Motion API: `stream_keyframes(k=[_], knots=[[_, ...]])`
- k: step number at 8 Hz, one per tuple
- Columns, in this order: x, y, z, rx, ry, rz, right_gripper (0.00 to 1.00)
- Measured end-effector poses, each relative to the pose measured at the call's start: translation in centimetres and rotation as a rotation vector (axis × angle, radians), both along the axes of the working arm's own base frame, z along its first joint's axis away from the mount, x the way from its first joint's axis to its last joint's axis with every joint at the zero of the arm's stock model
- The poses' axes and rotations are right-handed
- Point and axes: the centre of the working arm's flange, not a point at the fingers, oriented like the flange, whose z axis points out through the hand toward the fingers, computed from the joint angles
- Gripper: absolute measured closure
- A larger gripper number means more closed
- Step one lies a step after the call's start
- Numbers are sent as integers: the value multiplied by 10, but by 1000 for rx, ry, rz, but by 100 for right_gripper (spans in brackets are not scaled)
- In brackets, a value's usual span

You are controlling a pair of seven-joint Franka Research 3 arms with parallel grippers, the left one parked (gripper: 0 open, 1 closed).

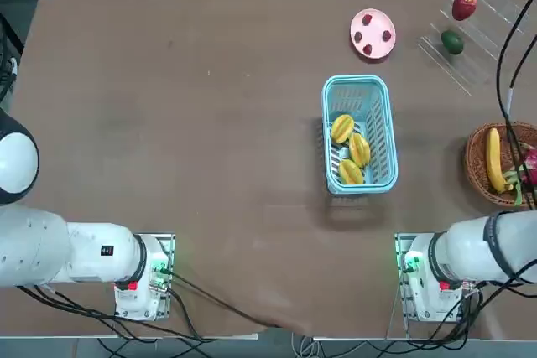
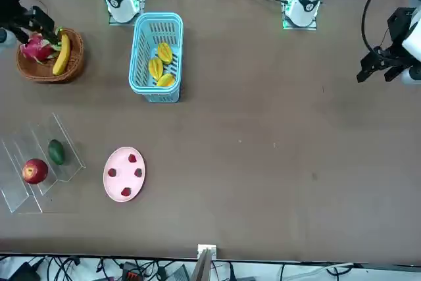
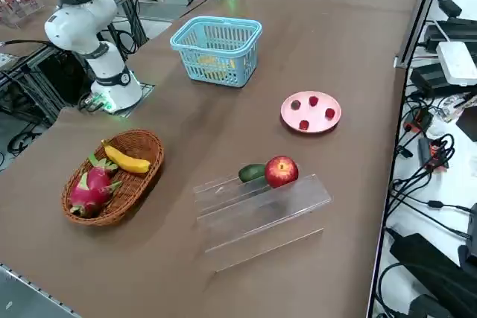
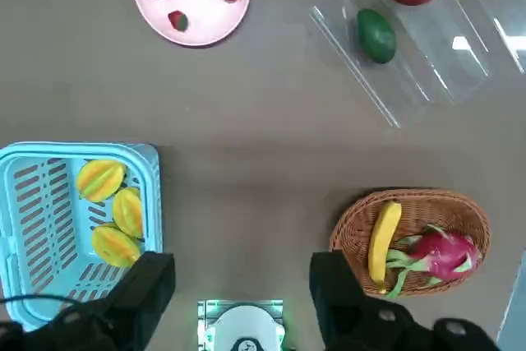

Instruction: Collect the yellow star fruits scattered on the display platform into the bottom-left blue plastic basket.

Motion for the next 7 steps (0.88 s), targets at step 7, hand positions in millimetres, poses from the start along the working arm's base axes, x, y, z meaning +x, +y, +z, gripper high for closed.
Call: stream_keyframes(k=[7], knots=[[5, -13, 0, 10, -24, -42, 0]])
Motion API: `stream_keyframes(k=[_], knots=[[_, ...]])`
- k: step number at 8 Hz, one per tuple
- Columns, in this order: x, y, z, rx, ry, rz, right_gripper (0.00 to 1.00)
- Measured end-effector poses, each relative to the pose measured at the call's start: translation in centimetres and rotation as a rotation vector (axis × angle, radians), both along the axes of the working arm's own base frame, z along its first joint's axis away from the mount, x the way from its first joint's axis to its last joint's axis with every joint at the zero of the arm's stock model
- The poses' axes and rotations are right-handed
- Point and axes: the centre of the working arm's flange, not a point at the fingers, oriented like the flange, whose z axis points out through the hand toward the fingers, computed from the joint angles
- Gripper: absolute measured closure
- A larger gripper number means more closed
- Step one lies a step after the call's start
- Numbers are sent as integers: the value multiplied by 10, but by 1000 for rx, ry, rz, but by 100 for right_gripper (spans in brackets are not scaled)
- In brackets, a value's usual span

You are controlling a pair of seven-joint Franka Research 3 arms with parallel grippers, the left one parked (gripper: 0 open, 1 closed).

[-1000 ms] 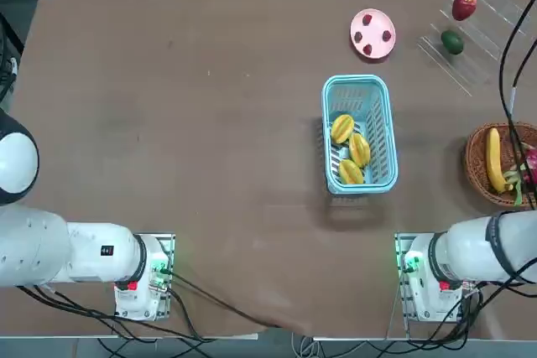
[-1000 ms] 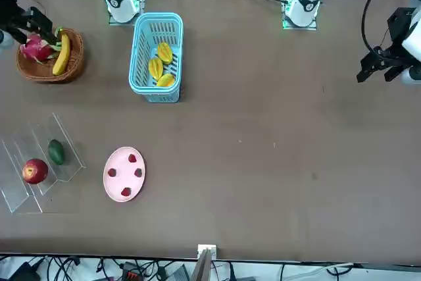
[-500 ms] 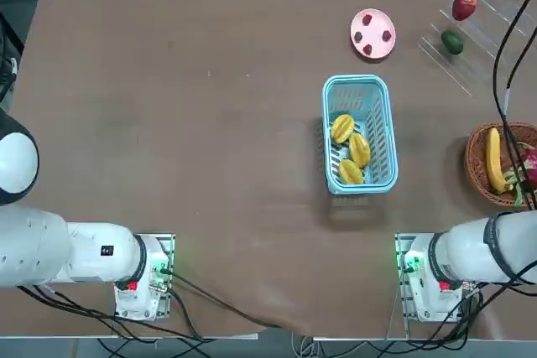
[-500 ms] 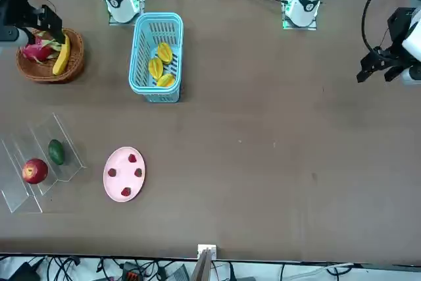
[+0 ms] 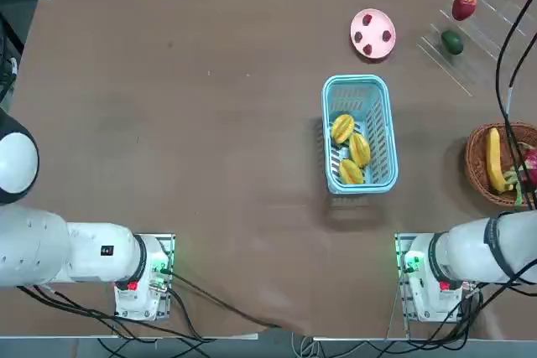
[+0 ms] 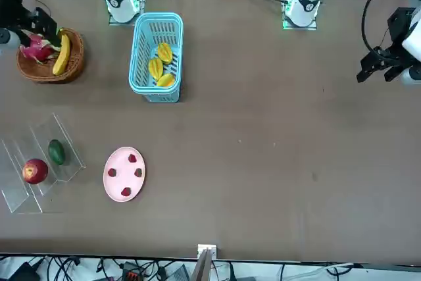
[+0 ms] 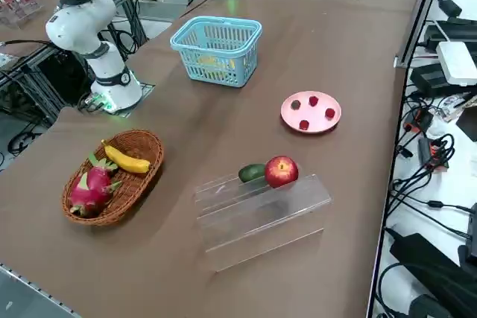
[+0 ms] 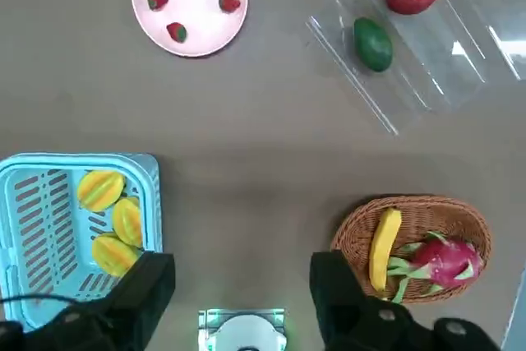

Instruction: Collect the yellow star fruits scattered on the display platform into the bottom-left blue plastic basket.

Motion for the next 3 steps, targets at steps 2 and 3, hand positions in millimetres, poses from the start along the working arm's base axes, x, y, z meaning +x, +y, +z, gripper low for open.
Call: stream_keyframes(k=[2, 3], knots=[[2, -6, 1, 36, -18, -66, 0], [3, -6, 1, 41, -21, -77, 0]])
